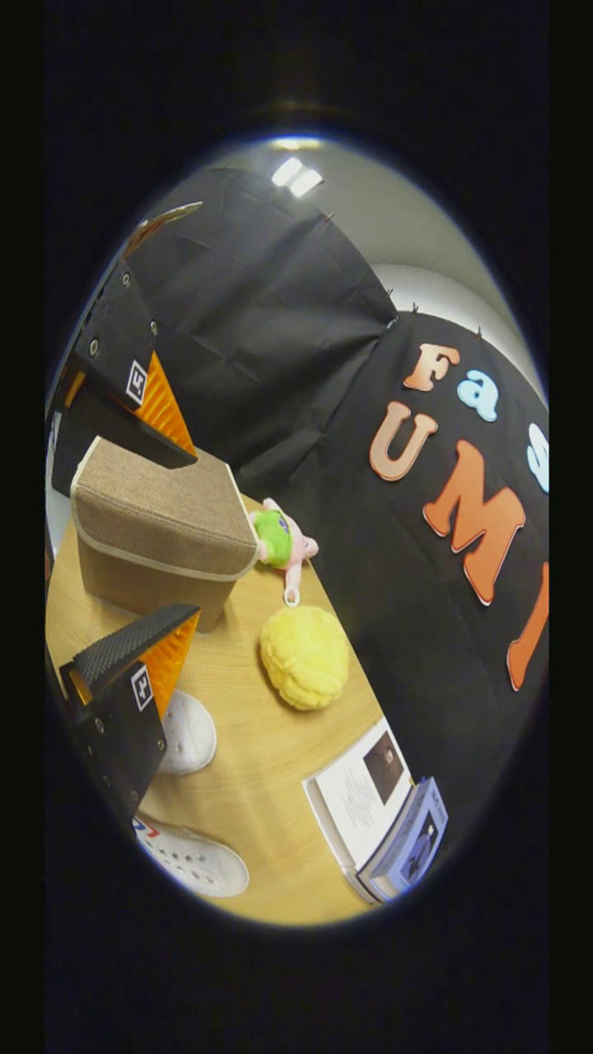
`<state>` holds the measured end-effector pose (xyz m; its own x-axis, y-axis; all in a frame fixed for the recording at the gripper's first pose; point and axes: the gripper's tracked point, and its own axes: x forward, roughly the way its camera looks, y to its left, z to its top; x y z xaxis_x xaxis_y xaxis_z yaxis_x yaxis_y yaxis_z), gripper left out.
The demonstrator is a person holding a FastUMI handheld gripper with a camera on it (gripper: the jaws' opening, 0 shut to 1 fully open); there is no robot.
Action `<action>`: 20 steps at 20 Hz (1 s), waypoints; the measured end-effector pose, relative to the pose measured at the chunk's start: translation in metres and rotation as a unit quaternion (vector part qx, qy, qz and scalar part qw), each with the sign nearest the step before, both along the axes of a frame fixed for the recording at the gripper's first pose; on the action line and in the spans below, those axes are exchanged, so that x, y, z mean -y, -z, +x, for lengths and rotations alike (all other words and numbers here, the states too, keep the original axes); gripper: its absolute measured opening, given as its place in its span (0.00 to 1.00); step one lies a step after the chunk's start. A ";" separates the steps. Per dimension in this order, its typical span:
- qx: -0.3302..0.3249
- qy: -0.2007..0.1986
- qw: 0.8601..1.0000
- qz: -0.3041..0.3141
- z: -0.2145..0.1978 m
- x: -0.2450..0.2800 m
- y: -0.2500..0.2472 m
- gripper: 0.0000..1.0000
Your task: Open the storage box then place both shoes into the box .Put the left shoe in first, then the right shoe, with the right side of both shoes facing outward in a uniform manner.
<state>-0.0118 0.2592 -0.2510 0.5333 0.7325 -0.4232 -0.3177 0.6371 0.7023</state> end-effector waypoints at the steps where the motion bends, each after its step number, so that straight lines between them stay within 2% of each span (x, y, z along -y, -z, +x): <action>1: -0.015 -0.007 1.000 0.014 -0.001 -0.006 0.002 0.98; 9: -0.097 -0.024 0.993 0.063 -0.004 -0.030 0.036 0.98; 13: -0.121 -0.037 0.988 0.092 -0.012 -0.042 0.035 0.98; 20: -0.159 -0.034 0.982 0.097 -0.022 -0.047 0.055 0.98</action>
